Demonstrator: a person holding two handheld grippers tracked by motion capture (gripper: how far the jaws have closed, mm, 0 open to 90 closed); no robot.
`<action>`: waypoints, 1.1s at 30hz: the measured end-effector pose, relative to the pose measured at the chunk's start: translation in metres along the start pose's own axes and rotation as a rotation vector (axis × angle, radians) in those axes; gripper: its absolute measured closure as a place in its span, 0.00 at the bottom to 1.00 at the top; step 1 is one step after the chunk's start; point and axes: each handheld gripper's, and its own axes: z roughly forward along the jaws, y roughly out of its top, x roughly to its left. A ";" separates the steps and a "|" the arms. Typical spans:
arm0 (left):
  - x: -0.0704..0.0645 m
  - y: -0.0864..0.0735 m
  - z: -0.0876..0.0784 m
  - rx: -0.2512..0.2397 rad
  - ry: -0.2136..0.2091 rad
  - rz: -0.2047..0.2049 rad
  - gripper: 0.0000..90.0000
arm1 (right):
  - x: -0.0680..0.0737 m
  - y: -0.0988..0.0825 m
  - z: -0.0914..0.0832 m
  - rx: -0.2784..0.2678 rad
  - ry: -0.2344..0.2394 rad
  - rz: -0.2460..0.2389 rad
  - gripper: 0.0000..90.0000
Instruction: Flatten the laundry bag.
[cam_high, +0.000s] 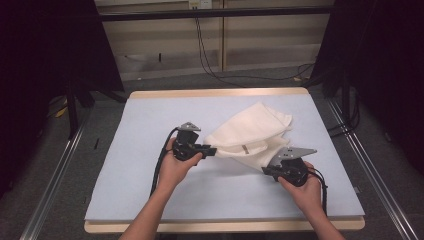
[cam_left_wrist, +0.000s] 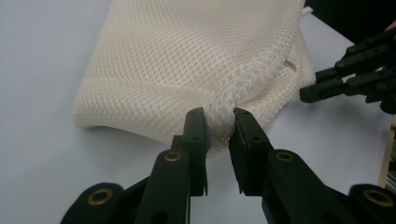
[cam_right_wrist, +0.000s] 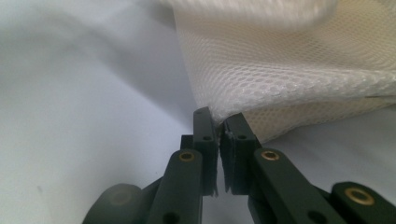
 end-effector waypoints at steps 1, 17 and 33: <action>0.002 0.001 -0.002 -0.003 0.004 -0.007 0.85 | 0.000 0.000 0.000 0.000 0.000 0.000 0.95; 0.041 0.003 -0.028 -0.069 0.090 -0.106 0.86 | -0.009 -0.006 -0.007 0.009 -0.020 -0.006 0.95; 0.069 -0.009 -0.035 -0.085 0.162 -0.178 0.86 | -0.020 -0.012 -0.015 0.003 -0.065 0.019 0.95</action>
